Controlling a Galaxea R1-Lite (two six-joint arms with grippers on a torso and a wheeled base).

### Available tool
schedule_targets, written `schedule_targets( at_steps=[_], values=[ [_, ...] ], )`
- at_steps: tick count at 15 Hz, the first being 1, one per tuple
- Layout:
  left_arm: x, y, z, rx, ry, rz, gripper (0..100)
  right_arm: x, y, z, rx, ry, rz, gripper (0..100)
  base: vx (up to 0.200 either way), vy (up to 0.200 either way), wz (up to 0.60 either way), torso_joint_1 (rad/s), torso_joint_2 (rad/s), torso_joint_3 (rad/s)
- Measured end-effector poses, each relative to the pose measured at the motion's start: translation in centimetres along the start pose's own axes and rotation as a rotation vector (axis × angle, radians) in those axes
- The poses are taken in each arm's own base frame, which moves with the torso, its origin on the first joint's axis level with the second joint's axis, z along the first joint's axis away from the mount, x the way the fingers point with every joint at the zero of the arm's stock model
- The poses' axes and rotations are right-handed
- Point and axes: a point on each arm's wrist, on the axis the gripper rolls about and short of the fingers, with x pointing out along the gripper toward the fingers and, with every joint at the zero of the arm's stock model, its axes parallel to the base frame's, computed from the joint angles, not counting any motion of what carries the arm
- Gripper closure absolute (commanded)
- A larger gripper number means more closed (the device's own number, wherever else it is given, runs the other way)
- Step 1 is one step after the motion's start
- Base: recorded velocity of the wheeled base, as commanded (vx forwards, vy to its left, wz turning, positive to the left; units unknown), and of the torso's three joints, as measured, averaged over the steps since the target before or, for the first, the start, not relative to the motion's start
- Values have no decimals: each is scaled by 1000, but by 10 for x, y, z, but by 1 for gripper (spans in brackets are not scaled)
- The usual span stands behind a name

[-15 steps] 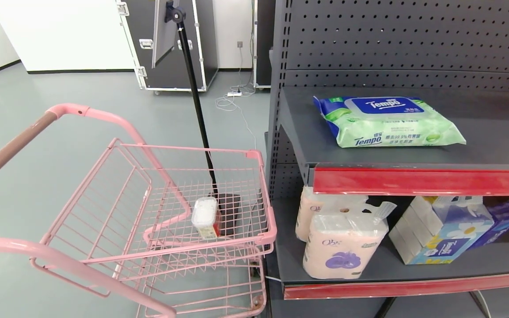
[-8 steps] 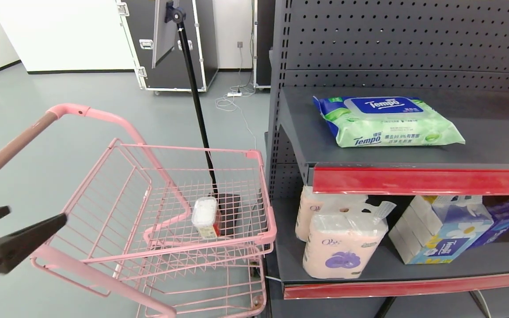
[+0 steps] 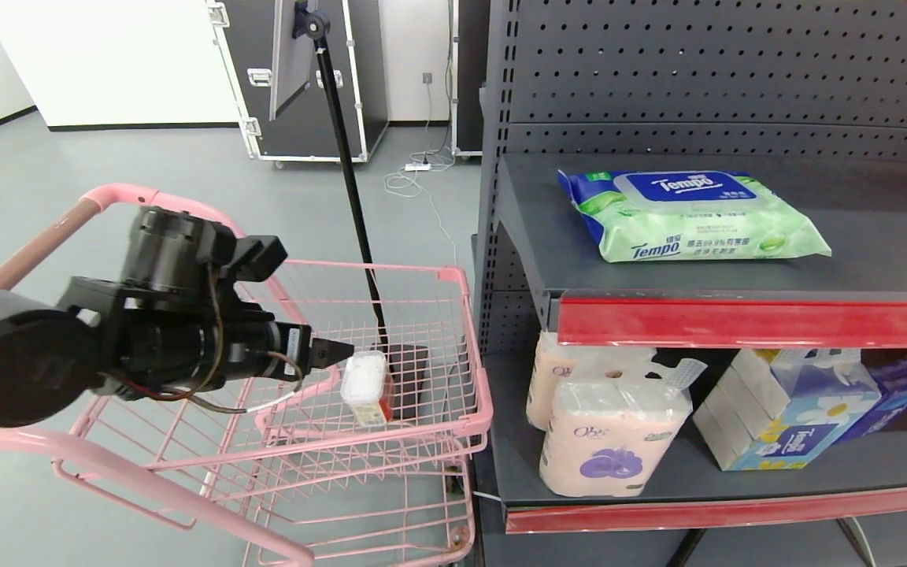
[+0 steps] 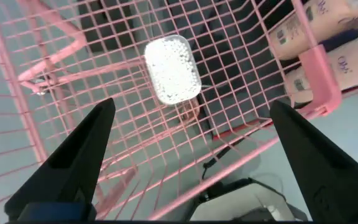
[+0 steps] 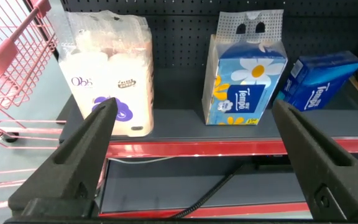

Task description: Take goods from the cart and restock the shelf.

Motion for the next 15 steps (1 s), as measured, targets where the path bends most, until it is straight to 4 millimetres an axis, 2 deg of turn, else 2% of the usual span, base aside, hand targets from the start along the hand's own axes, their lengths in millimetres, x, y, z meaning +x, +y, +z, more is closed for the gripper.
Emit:
schedule_targets(
  at_steps=[2,5,8,15],
  values=[
    [27,-3,-6,9,63,4,0,0,0,0,1,0,0,0,0,0,0,0,0,0],
    [54,-7,-19,25,140,38,0,0,0,0,0,0,0,0,0,0,0,0,0,0],
    [75,-11,-24,36,151,53,0,0,0,0,0,0,0,0,0,0,0,0,0,0],
    [109,-14,-29,49,185,87,0,0,0,0,0,0,0,0,0,0,0,0,0,0]
  ],
)
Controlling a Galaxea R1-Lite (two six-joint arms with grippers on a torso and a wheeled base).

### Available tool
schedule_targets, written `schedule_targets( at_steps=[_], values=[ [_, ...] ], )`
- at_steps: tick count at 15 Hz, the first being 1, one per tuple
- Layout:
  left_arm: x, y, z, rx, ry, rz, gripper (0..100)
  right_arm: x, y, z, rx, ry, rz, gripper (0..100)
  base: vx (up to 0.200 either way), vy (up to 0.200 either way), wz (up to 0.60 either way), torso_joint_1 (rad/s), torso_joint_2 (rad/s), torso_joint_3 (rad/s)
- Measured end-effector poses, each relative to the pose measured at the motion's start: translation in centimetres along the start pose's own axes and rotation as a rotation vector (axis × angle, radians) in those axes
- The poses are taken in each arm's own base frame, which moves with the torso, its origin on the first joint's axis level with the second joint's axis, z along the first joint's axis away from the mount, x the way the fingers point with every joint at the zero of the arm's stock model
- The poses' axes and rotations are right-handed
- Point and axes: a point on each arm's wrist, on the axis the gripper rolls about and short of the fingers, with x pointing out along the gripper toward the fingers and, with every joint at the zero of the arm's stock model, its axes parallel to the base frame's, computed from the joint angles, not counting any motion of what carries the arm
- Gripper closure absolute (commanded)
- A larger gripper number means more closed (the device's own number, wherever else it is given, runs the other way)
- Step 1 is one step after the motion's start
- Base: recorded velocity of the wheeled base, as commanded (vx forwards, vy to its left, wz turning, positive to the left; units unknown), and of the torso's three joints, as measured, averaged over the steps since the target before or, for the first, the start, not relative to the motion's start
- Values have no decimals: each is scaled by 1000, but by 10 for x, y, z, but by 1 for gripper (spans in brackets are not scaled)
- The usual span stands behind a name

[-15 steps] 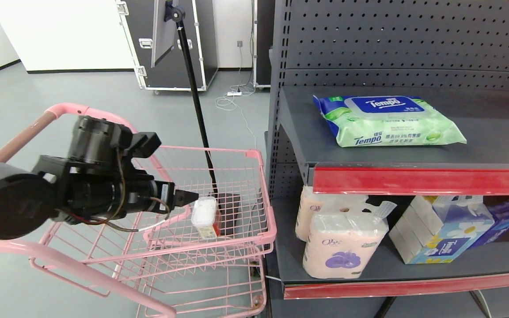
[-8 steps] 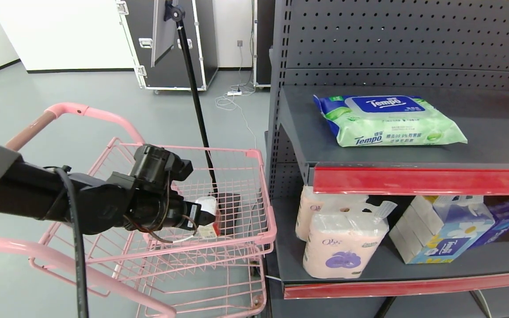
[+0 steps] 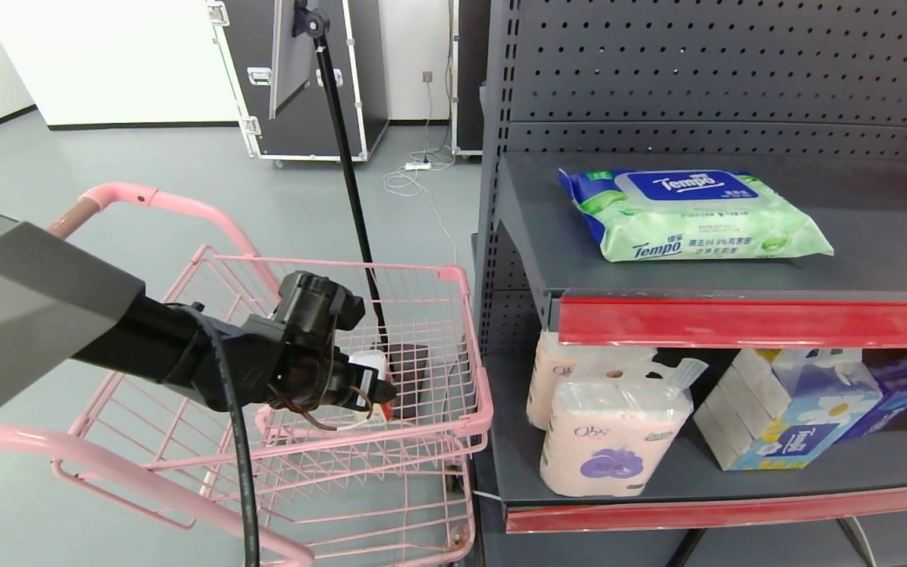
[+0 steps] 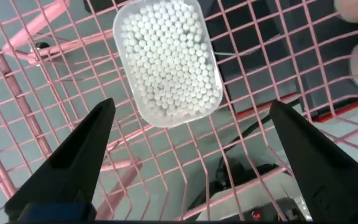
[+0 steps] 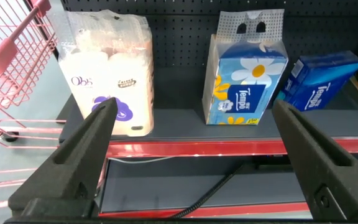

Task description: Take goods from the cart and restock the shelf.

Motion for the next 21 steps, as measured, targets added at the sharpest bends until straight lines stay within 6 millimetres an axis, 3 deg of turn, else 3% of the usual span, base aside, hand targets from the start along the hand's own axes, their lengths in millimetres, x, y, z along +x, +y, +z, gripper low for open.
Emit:
schedule_targets(
  at_steps=[8,16,21],
  values=[
    [30,-2,0,-5,33,9,0,0,0,0,0,0,0,0,0,0,0,0,0,0],
    [50,-3,11,-8,13,21,0,0,0,0,0,0,0,0,0,0,0,0,0,0],
    [57,-2,6,-8,32,30,0,0,0,0,0,0,0,0,0,0,0,0,0,0]
  ],
)
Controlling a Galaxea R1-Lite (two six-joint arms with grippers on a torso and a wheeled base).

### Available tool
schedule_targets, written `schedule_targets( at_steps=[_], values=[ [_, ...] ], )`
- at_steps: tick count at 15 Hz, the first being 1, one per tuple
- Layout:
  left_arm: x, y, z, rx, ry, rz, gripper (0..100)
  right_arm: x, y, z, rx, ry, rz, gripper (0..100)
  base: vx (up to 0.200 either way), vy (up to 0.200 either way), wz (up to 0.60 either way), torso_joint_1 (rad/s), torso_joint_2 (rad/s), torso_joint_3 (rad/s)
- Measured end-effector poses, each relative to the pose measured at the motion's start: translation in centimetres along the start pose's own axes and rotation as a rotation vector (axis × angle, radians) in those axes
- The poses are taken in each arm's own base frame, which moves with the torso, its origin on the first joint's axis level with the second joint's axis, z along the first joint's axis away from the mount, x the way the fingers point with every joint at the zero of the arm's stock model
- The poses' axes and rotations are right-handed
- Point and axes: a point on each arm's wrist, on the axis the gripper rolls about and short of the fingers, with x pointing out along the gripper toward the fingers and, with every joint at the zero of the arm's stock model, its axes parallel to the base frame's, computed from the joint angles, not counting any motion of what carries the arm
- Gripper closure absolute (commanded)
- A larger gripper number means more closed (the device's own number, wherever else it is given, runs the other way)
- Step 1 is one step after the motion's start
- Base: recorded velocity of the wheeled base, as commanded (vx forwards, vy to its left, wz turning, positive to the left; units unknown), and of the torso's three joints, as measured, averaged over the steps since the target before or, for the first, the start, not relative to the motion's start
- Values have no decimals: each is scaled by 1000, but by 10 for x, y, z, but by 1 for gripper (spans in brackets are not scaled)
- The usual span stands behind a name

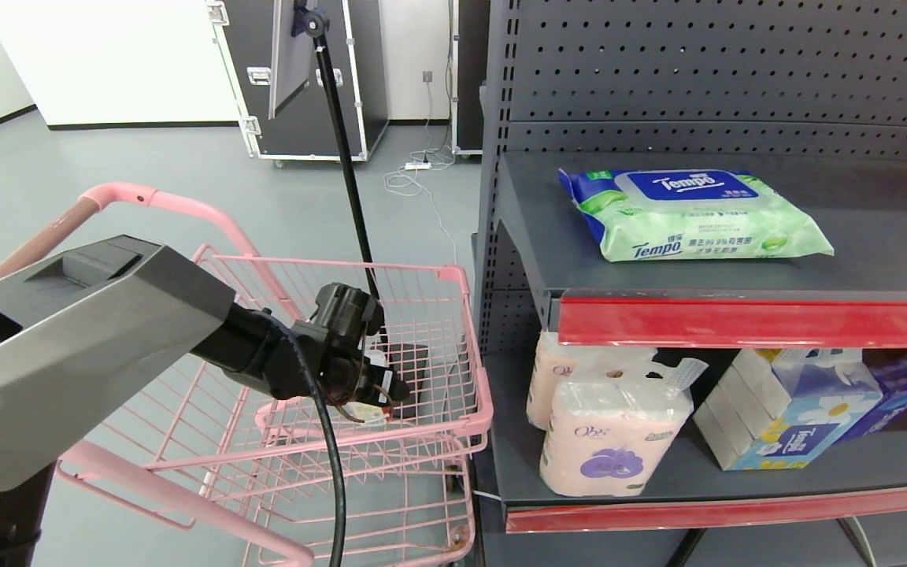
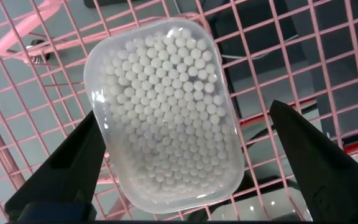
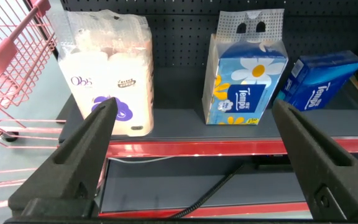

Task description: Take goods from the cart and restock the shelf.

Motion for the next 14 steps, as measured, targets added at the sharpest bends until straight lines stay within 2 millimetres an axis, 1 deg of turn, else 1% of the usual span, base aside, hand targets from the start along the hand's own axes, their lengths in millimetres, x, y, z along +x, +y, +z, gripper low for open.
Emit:
schedule_targets(
  at_steps=[1,7,10,12,14],
  values=[
    [1,1,-1,-1,2,3,100,0,0,0,0,0,0,0,0,0,0,0,0,0],
    [5,3,-3,-6,8,26,100,0,0,0,0,0,0,0,0,0,0,0,0,0],
    [2,6,-3,-16,10,39,100,0,0,0,-2,0,0,0,0,0,0,0,0,0],
    [-9,12,4,-35,-21,45,100,0,0,0,-2,0,0,0,0,0,0,0,0,0],
    [-31,21,14,-57,-71,52,100,0,0,0,-2,0,0,0,0,0,0,0,0,0]
  ],
)
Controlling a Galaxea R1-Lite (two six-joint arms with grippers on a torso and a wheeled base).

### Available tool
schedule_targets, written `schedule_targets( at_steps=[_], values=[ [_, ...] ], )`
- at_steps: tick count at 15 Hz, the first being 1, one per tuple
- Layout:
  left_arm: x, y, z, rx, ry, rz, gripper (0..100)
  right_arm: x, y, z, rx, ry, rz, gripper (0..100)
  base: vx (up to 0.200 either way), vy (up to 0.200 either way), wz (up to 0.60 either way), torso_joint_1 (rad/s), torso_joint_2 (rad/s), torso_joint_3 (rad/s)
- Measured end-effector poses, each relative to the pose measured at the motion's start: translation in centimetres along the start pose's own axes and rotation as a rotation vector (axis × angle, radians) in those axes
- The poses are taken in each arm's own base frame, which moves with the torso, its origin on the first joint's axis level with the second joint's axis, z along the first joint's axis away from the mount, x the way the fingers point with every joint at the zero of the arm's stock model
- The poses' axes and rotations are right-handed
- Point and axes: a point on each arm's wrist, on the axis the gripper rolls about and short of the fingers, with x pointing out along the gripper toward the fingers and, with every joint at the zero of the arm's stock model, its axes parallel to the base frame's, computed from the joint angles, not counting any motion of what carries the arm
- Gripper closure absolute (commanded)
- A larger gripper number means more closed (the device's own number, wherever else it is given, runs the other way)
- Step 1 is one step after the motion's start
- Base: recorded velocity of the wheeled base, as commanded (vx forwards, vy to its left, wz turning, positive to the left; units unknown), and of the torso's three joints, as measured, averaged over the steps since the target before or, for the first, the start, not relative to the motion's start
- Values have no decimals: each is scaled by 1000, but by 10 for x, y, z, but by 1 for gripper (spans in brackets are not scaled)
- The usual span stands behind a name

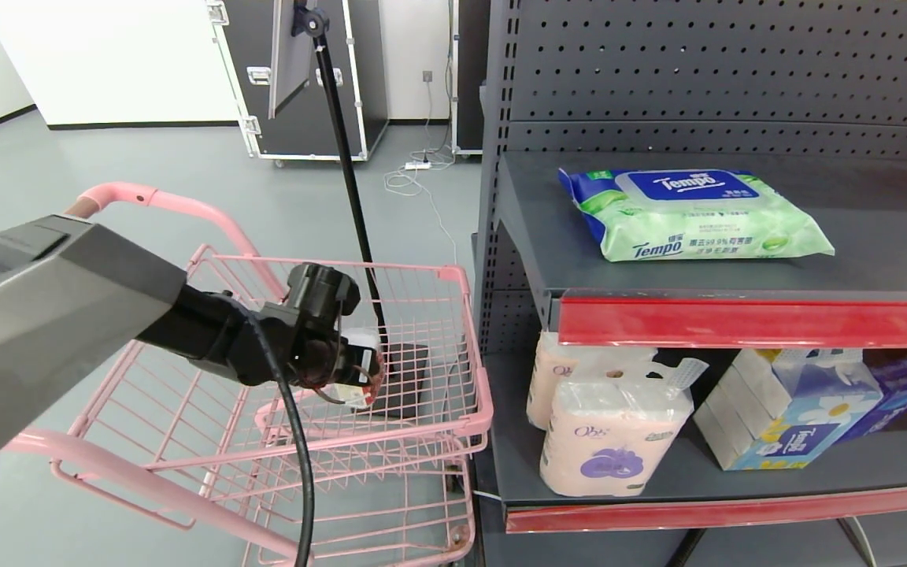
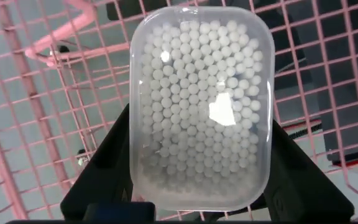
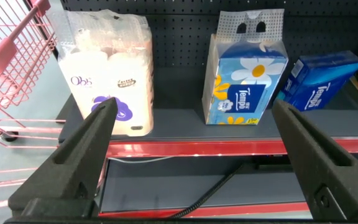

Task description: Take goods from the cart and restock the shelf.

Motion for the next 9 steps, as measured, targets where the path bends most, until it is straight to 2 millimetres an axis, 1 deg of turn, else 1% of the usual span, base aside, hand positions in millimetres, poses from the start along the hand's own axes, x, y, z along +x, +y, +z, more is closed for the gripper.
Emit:
schedule_targets(
  at_steps=[1,5,7,9],
  values=[
    [-13,3,3,-6,-20,0,100,0,0,0,0,0,0,0,0,0,0,0,0,0],
    [-82,19,12,-37,-134,2,100,0,0,0,0,0,0,0,0,0,0,0,0,0],
    [-120,29,10,-56,-193,8,100,0,0,0,0,0,-1,0,0,0,0,0,0,0],
    [-170,38,-1,-71,-262,2,100,0,0,0,2,0,-1,0,0,0,0,0,0,0]
  ],
)
